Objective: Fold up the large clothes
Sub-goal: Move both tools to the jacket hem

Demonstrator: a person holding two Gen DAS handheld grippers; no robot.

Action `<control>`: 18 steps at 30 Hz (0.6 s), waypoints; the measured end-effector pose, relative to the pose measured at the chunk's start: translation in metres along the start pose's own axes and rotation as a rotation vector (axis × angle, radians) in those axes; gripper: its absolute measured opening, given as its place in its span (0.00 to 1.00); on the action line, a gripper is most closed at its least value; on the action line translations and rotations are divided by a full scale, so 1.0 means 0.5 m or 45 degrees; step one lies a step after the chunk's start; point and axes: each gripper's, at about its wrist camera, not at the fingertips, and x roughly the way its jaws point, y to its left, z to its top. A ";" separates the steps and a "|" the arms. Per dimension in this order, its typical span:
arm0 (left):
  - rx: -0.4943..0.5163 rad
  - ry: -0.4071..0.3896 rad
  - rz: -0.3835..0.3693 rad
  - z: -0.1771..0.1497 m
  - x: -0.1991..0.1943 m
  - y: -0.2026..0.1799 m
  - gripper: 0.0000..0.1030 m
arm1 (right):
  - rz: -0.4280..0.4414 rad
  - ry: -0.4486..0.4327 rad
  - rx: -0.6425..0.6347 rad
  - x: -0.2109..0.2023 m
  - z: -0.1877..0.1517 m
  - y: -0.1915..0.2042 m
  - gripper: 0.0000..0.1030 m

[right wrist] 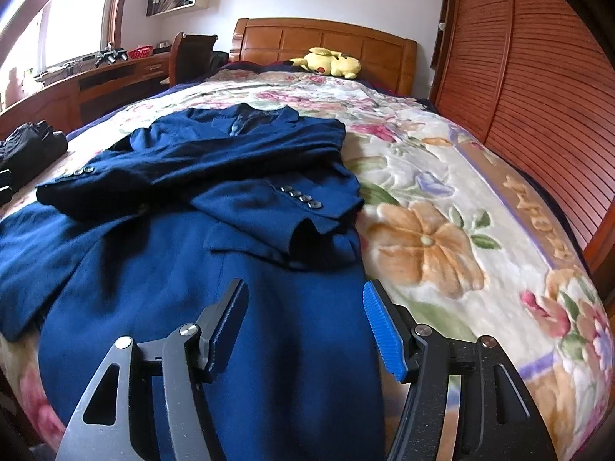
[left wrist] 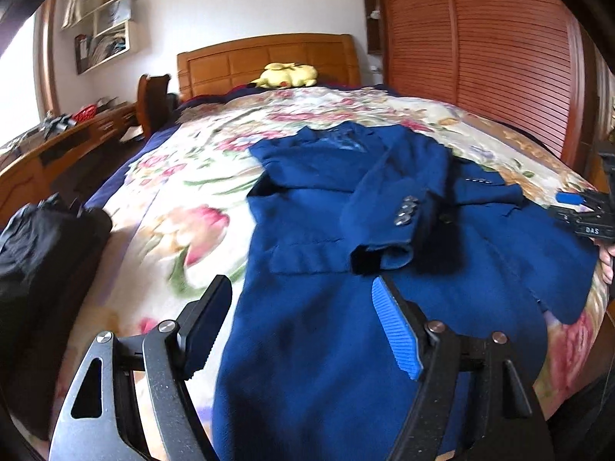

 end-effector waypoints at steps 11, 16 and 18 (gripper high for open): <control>-0.034 0.046 0.076 -0.036 -0.007 0.026 0.74 | -0.011 0.081 0.004 -0.007 -0.030 -0.030 0.63; -0.055 0.075 0.095 -0.054 -0.003 0.040 0.74 | -0.011 0.103 0.001 -0.006 -0.036 -0.034 0.63; -0.061 0.094 0.104 -0.063 0.002 0.044 0.74 | 0.001 0.111 0.002 -0.005 -0.039 -0.036 0.63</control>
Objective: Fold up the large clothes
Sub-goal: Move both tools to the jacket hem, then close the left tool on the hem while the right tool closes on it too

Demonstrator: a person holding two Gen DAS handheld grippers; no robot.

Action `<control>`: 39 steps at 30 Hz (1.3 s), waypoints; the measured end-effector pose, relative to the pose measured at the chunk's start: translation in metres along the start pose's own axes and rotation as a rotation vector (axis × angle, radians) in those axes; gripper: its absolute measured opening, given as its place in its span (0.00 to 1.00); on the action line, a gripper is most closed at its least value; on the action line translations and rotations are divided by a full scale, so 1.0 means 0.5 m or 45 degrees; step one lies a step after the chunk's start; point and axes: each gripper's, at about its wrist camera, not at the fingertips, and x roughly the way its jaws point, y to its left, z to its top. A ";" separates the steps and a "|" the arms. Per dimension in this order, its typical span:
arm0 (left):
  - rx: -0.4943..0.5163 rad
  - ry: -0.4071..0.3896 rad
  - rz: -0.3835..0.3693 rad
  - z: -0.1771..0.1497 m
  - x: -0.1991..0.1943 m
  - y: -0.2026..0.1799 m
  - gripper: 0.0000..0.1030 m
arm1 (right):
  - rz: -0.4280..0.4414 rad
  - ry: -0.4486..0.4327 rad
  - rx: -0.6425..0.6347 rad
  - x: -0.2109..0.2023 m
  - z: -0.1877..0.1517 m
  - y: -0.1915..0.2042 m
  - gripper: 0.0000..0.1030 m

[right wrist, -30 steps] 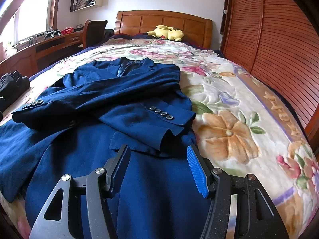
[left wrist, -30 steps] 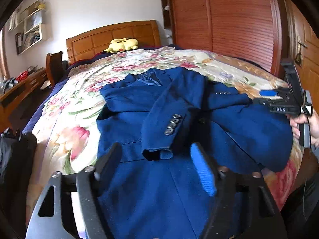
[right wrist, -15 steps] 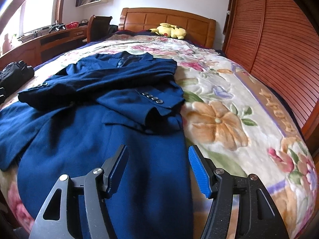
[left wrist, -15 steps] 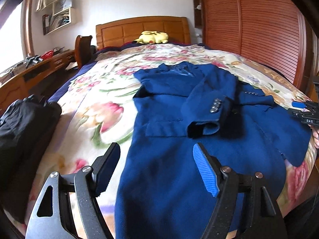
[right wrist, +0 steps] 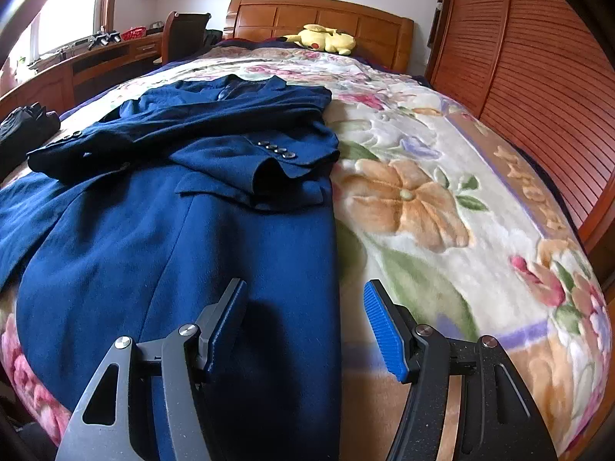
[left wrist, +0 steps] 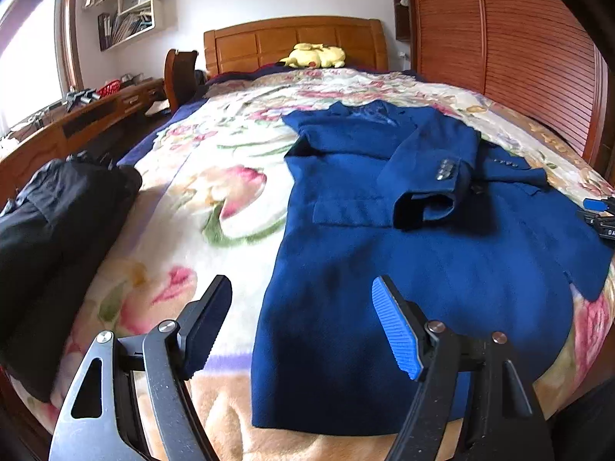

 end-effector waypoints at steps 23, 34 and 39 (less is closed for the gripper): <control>-0.012 0.042 -0.054 -0.054 0.022 0.022 0.46 | 0.134 0.108 0.059 0.015 -0.011 -0.020 0.58; -0.022 0.045 -0.115 -0.050 0.015 0.017 0.09 | 0.208 0.098 0.044 0.006 -0.015 -0.010 0.25; -0.031 -0.021 -0.135 -0.038 -0.022 0.005 0.05 | 0.150 -0.041 0.017 -0.035 0.001 0.016 0.05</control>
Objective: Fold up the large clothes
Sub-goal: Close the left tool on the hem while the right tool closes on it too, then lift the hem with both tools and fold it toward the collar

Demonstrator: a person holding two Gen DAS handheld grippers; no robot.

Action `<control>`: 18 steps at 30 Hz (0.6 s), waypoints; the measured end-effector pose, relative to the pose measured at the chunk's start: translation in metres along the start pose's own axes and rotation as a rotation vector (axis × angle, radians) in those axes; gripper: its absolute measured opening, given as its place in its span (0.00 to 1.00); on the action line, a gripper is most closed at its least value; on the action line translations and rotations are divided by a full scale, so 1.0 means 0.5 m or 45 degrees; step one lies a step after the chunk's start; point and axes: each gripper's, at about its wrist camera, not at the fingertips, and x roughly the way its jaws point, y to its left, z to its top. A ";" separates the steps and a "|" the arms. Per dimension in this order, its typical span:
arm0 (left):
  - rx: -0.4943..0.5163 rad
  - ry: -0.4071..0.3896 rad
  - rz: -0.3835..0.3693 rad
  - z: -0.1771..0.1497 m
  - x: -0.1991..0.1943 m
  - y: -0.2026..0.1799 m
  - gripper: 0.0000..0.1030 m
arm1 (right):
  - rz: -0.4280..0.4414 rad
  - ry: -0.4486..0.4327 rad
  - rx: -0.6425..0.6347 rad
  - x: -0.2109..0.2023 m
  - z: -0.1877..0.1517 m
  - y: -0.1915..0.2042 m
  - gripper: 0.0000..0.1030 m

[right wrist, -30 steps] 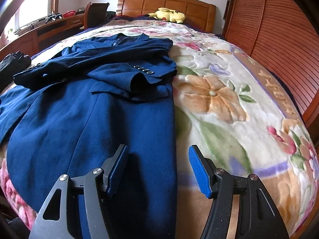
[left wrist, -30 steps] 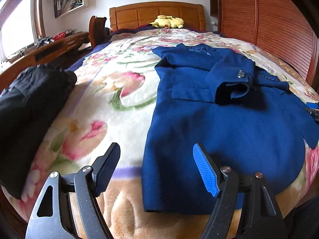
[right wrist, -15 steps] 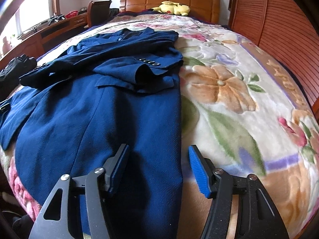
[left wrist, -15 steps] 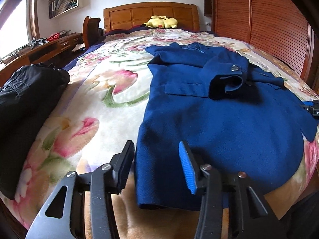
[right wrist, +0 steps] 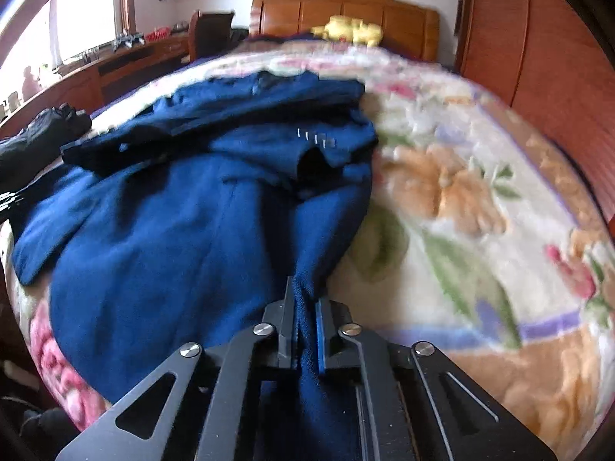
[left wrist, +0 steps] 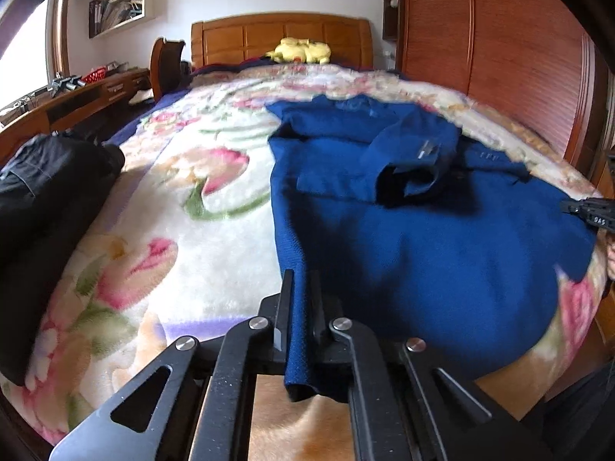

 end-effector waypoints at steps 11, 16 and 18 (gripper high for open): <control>0.019 -0.256 -0.108 0.061 -0.142 -0.050 0.04 | 0.013 -0.308 0.146 -0.150 0.018 0.021 0.04; 0.047 -0.326 -0.132 0.065 -0.208 -0.042 0.04 | 0.057 -0.357 0.202 -0.204 -0.007 0.018 0.04; 0.051 -0.347 -0.138 0.064 -0.230 -0.037 0.04 | 0.048 -0.363 0.189 -0.215 -0.011 0.025 0.04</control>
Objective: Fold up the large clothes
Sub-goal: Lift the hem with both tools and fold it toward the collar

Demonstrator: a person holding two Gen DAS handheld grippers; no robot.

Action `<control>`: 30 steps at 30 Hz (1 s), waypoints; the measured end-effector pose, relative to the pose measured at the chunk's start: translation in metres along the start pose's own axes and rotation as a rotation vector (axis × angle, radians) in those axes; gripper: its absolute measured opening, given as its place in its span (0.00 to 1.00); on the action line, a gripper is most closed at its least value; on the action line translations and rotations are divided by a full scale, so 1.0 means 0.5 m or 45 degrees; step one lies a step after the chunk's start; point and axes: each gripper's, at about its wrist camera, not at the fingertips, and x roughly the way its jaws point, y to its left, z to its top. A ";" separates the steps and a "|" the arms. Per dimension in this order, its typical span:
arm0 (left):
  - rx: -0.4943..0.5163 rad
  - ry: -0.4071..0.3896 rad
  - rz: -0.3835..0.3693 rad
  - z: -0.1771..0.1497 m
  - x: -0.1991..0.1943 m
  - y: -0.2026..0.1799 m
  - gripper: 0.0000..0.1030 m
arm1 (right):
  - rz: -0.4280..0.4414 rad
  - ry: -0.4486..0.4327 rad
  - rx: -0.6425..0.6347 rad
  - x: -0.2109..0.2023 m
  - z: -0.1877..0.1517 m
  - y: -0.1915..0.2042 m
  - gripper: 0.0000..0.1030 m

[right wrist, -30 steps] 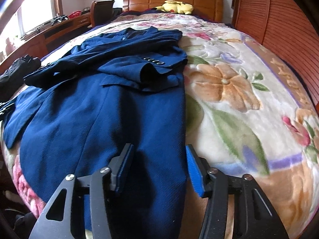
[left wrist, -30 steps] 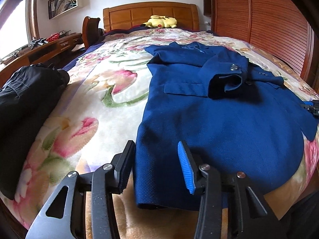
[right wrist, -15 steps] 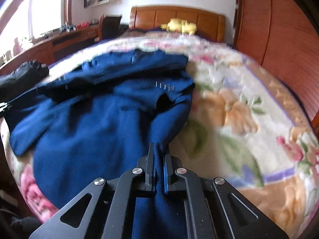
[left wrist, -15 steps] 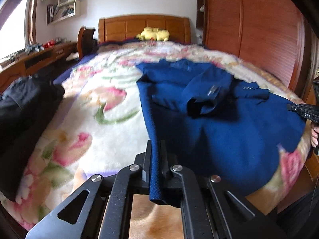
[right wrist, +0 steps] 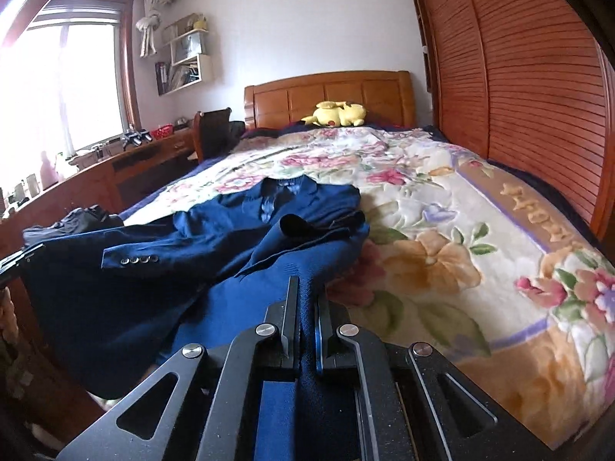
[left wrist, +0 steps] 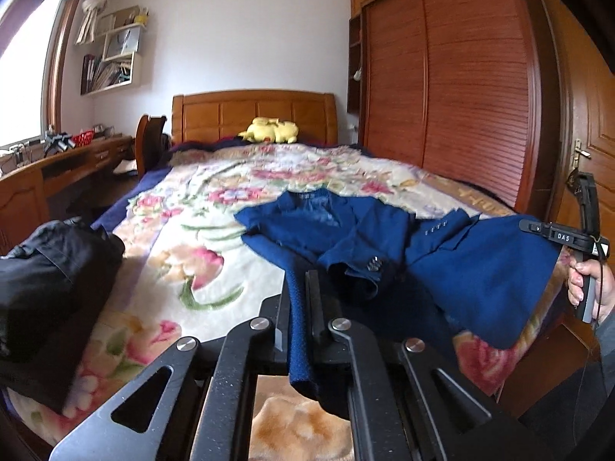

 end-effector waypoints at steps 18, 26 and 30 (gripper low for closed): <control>0.068 -0.259 -0.087 0.109 -0.143 -0.022 0.04 | 0.026 -0.203 -0.095 -0.221 0.060 0.026 0.04; 0.089 -0.242 -0.043 0.129 -0.085 -0.029 0.04 | 0.032 -0.195 -0.118 -0.177 0.040 0.002 0.04; 0.058 -0.208 0.013 0.139 -0.037 -0.023 0.04 | 0.042 -0.171 -0.103 -0.128 0.048 -0.011 0.04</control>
